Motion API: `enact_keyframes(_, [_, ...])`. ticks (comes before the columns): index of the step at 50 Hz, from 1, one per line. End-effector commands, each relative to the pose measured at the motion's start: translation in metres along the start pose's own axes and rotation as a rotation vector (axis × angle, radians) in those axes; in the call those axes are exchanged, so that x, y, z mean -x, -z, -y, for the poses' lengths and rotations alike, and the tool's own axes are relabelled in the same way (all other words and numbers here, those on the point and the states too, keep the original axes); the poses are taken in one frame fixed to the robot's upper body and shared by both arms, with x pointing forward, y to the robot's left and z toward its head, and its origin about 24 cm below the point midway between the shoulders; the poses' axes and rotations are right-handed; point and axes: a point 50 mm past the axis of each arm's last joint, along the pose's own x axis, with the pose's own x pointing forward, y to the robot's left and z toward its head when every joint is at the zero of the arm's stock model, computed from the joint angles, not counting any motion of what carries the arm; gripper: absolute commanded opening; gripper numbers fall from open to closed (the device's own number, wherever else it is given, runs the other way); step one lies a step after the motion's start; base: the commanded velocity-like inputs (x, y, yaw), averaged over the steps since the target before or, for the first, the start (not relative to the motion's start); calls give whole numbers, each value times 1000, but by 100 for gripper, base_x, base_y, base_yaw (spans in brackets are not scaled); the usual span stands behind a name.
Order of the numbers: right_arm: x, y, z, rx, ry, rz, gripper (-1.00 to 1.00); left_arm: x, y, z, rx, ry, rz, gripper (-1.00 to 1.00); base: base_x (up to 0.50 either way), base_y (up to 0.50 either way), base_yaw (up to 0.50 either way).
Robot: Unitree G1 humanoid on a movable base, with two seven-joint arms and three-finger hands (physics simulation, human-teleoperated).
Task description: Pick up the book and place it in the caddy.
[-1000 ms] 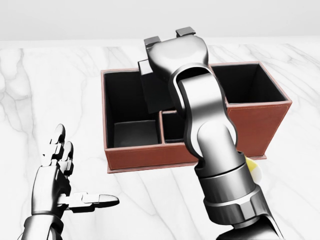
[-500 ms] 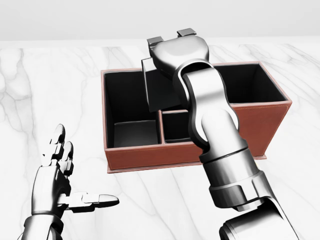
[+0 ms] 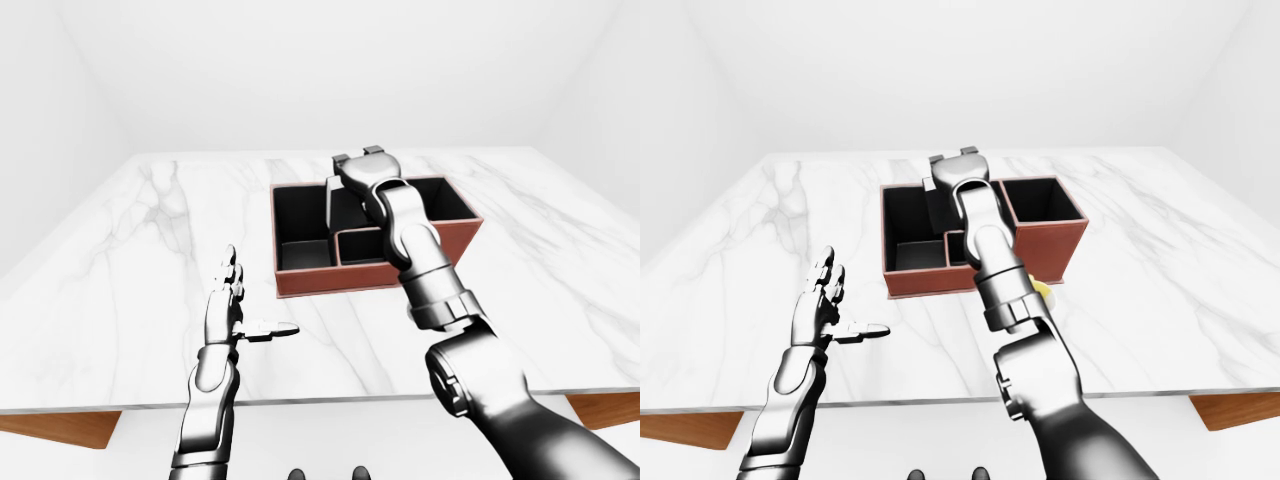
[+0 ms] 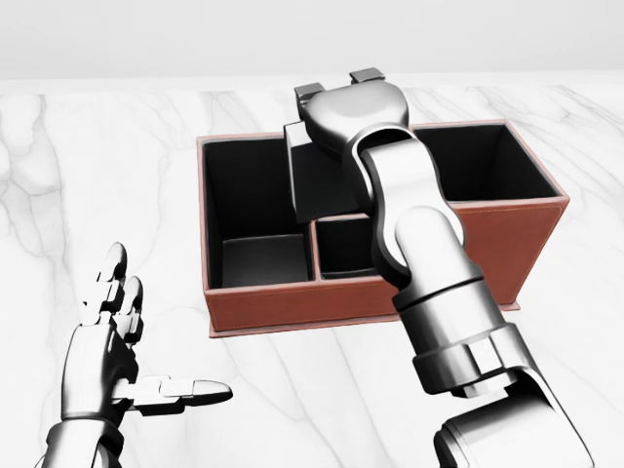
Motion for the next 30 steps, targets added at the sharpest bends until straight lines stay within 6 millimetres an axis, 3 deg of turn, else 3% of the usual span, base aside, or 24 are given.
enact_keyframes(1, [-3, 9, 5, 33, 45, -34, -100, 1, -1, 0, 0, 0, 0, 100, 0, 0, 0])
enact_keyframes(20, [-10, 9, -18, 8, -13, -24, -100, 0, 0, 0, -1, 0, 1, 100, 0, 0, 0])
enact_keyframes(30, [-11, 8, -20, 6, -17, -20, -100, 0, 0, 0, -1, -1, 2, 100, 0, 0, 0])
